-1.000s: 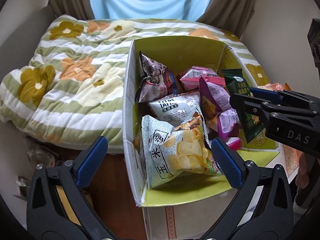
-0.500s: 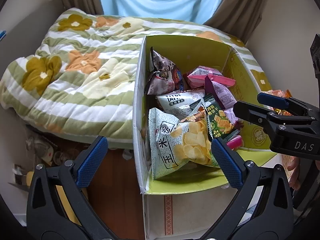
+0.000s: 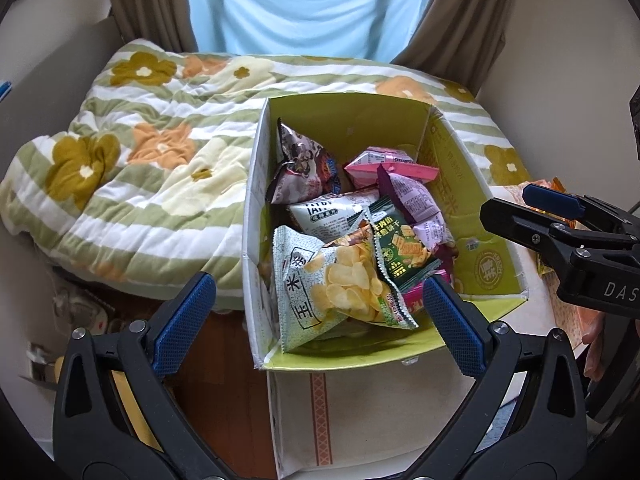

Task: Organize snacks
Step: 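Grasp the white-blue chip bag with the left tool while the right tool grasps the orange pastry bag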

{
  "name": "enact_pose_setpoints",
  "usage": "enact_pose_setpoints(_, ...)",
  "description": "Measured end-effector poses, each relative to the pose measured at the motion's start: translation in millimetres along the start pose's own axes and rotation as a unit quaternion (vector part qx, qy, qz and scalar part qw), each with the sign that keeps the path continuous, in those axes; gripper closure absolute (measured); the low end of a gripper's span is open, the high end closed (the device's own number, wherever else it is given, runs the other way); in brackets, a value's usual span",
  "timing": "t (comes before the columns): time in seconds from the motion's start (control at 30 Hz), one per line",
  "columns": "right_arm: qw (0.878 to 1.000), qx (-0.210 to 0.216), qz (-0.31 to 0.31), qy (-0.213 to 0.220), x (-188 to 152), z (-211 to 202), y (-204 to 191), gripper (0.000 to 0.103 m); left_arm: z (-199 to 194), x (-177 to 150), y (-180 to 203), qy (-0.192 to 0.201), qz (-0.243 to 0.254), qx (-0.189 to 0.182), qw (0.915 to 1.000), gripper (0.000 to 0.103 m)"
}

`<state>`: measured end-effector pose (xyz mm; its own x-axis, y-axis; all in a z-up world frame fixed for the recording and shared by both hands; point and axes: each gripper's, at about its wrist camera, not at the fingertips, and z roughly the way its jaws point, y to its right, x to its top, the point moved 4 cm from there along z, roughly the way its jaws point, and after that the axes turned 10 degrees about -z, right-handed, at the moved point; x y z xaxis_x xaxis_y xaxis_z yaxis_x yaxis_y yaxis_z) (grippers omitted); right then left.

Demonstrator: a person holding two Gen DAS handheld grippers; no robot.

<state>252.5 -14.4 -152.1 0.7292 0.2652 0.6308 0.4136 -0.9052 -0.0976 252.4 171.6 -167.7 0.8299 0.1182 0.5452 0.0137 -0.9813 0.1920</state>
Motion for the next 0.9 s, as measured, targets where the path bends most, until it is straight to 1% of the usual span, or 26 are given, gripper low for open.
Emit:
enact_pose_setpoints(0.17, 1.000, -0.021, 0.016, 0.013, -8.8, -22.4, 15.0, 0.023, -3.3, -1.7, 23.7, 0.002, 0.021, -0.022, 0.9995, 0.001)
enact_pose_setpoints(0.4, 0.997, -0.055, 0.050, 0.026, -28.5, -54.0, 54.5, 0.023, -0.2, -3.5, 77.3, 0.002, 0.055, -0.050, 0.9972, 0.001)
enact_pose_setpoints(0.53, 0.994, -0.071, 0.076, 0.038, -41.9, -75.7, 90.2, 0.023, 5.4, -6.5, 117.4, -0.002, 0.079, -0.058, 0.9952, 0.001)
enact_pose_setpoints(0.67, 0.990, -0.089, 0.100, 0.048, -58.7, -98.3, 136.6, 0.022, 15.5, -10.6, 165.2, -0.006, 0.093, -0.067, 0.9934, 0.001)
enact_pose_setpoints(0.77, 0.988, -0.104, 0.108, 0.047, -71.9, -114.5, 177.1, 0.022, 27.1, -16.4, 207.1, -0.023, 0.094, -0.078, 0.9922, 0.001)
enact_pose_setpoints(0.83, 0.987, -0.111, 0.111, 0.047, -80.0, -126.3, 204.1, 0.017, 33.0, -22.3, 238.3, -0.030, 0.101, -0.089, 0.9905, 0.001)
enact_pose_setpoints(0.87, 0.986, -0.115, 0.111, 0.049, -84.3, -132.6, 219.5, 0.010, 36.7, -25.8, 255.0, -0.034, 0.107, -0.091, 0.9895, 0.001)
enact_pose_setpoints(0.9, 0.985, -0.120, 0.110, 0.050, -88.3, -138.1, 232.6, 0.005, 40.6, -29.2, 271.5, -0.037, 0.113, -0.091, 0.9887, 0.001)
